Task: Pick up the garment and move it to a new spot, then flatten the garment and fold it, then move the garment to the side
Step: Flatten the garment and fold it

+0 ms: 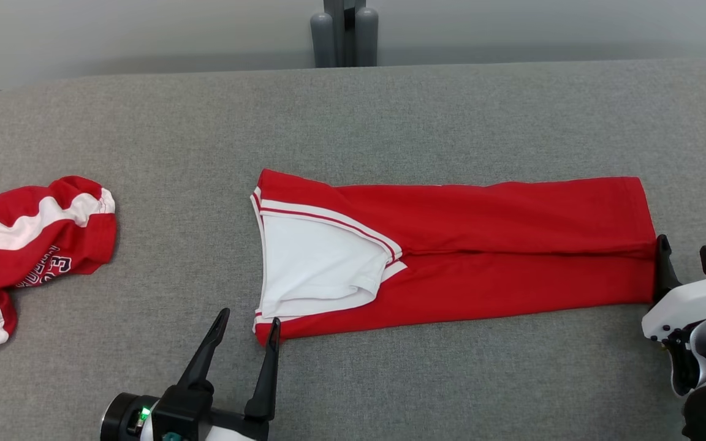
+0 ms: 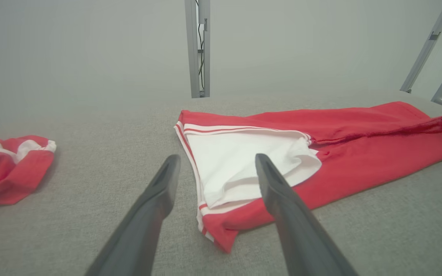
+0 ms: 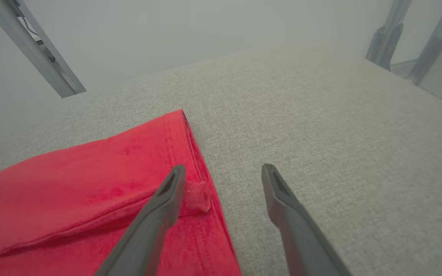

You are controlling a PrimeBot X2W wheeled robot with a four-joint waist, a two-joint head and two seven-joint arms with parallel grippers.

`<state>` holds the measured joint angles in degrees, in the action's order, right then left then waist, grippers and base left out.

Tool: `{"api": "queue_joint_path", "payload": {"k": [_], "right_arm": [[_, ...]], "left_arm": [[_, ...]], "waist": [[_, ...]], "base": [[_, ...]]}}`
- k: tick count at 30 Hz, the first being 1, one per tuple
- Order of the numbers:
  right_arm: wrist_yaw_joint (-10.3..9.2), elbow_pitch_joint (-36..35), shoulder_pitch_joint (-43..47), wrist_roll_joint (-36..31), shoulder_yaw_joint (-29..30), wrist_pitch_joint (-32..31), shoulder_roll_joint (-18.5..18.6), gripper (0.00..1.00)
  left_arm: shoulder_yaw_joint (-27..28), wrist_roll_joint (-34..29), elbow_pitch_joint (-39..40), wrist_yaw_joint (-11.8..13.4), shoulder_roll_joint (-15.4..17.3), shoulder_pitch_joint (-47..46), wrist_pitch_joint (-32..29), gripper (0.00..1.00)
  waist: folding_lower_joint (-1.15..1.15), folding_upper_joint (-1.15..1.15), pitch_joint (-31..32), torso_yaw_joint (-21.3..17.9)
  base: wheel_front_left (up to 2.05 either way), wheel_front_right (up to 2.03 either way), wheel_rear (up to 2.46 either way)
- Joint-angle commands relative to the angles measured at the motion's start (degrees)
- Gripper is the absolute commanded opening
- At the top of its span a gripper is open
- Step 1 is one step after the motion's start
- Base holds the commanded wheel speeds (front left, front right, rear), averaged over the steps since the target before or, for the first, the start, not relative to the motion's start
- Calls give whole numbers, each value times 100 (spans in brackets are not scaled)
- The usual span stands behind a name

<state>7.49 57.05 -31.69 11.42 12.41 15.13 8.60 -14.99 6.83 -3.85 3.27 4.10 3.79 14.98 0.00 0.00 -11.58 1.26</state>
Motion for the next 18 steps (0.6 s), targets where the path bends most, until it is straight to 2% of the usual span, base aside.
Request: {"api": "queue_joint_path", "payload": {"k": [1,13,14,15,16,18], "right_arm": [[0,80,-120,-60,50,3,50,100],[-1,739,-166,-216,252,-7,-262,100],[0,768,-163,-223,238,-11,-281,76],[0,764,-165,-235,227,-11,-292,27],[0,729,-168,-242,223,-11,-296,0],[-1,605,-180,-250,232,-8,-278,0]], "left_arm": [[13,-40,-22,-26,4,-127,23,100],[10,-89,-18,-113,-21,-298,23,100],[0,-84,-23,-121,-23,-300,23,100],[-14,-90,-29,-119,-27,-306,23,100],[-25,-102,-37,-122,-29,-315,23,100],[-33,-114,-47,-133,-26,-336,23,100]], "waist": [[0,0,-88,9],[0,0,-269,-29],[0,0,-264,-35],[0,0,-257,-38],[0,0,-249,-36],[0,0,-229,-30]], "base": [[0,0,0],[0,0,0],[0,0,0],[0,0,0],[0,0,0],[0,0,0]]}}
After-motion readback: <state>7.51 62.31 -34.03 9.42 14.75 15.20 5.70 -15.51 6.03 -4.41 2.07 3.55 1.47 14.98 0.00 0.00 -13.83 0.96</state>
